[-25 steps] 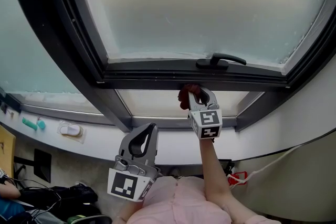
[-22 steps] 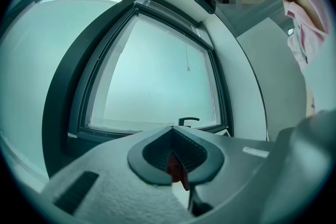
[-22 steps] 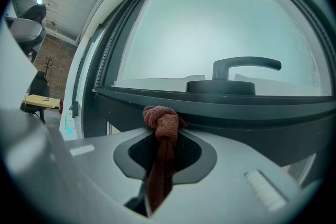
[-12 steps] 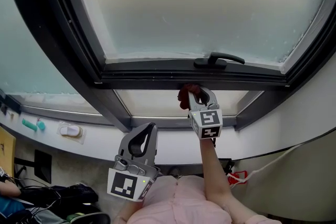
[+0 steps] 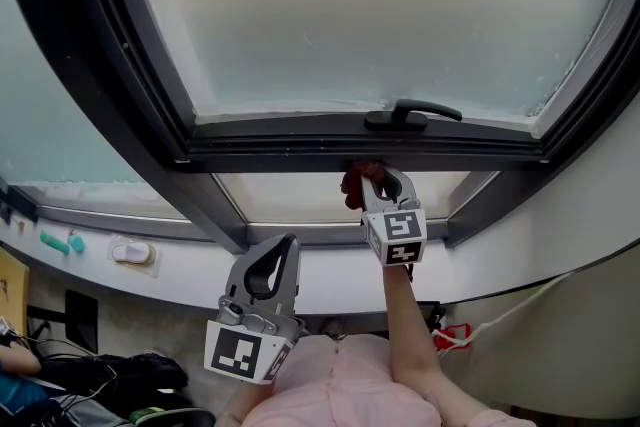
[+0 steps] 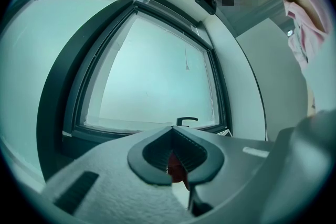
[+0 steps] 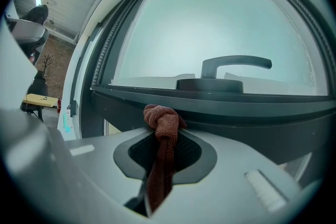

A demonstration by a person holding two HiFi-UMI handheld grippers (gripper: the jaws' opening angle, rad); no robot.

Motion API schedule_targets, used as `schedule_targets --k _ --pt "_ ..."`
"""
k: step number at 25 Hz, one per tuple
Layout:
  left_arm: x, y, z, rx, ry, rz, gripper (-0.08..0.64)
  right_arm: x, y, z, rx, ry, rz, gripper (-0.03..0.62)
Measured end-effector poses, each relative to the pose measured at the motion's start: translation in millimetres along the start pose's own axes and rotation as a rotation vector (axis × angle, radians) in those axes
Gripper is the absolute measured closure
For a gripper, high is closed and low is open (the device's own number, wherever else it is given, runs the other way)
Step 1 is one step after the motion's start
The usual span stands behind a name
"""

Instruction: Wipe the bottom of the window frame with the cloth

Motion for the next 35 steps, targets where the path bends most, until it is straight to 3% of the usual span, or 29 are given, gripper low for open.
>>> schedule_targets --k 10,24,35 --pt "4.5 -0.6 -2.2 -0.003 -0.016 -0.001 0.561 30.3 -16.8 13.8 -0.031 -0.079 -0.038 0.531" --pt "11.2 1.9 7.4 0.008 -0.006 -0.015 0.561 33.6 -21.0 16.3 -0.043 -0.072 -0.051 0.529" --pt "0.7 -0.5 16.8 0.006 -0.006 -0.009 0.561 34.5 2.0 73.4 0.074 -0.057 -0.119 0.528"
Point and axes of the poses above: the fingertips, and each gripper's own axes: z backward along the fingers, x to its right, y out of its top, the point moved 2 cm from there along z, backward along the fingers, and after that the axes turned 13 degrees about z, right-handed, at the moved point
